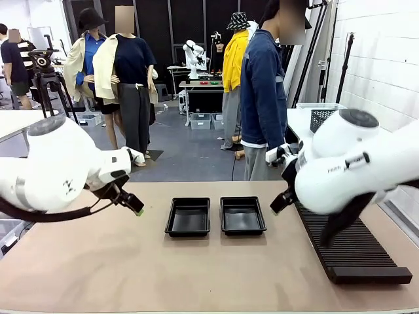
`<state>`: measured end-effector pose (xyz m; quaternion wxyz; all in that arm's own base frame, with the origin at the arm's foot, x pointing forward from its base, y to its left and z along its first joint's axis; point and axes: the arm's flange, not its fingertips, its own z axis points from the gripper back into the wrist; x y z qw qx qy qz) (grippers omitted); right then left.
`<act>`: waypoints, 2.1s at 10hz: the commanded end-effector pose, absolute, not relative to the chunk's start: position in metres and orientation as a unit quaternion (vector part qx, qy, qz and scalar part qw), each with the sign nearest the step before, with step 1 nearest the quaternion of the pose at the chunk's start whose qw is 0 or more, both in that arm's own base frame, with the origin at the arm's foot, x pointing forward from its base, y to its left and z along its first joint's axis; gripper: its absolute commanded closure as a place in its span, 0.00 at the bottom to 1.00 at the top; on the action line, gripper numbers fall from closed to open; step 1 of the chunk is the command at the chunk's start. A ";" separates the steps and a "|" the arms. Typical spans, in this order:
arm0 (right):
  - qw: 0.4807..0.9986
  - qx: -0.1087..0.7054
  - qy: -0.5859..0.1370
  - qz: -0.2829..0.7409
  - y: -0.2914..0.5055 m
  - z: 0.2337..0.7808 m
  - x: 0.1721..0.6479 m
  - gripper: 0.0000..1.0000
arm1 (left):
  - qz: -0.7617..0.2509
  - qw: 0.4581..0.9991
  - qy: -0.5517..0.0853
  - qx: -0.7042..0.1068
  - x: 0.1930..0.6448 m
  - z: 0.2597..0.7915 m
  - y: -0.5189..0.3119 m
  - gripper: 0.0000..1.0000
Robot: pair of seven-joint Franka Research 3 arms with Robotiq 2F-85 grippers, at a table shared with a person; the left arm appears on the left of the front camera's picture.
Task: Inspect and transfer BCBs to ESD trays.
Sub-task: Pick up the Blank PCB from the PCB Rack and place it in the left ESD tray.
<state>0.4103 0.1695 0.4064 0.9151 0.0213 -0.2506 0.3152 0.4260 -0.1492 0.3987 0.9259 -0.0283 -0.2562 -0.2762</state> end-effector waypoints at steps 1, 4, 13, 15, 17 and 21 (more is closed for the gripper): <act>0.919 0.056 -0.221 0.322 0.160 0.443 0.429 0.00 | -0.281 0.931 -0.222 -0.075 0.454 0.423 -0.135 0.00; 0.927 0.164 -0.161 0.295 0.135 0.477 0.456 0.00 | -0.287 0.924 -0.174 -0.183 0.480 0.462 -0.101 0.00; 0.843 0.499 -0.172 0.106 -0.064 0.509 0.452 0.00 | -0.124 0.853 -0.198 -0.467 0.513 0.502 0.077 0.00; 0.805 0.555 -0.189 0.088 -0.108 0.498 0.443 0.00 | -0.094 0.841 -0.217 -0.486 0.508 0.506 0.113 0.00; 0.771 0.598 -0.210 0.065 -0.150 0.482 0.433 0.00 | -0.073 0.833 -0.223 -0.502 0.500 0.500 0.147 0.00; 0.727 0.649 -0.215 0.067 -0.186 0.458 0.423 0.00 | -0.056 0.808 -0.236 -0.536 0.484 0.481 0.182 0.00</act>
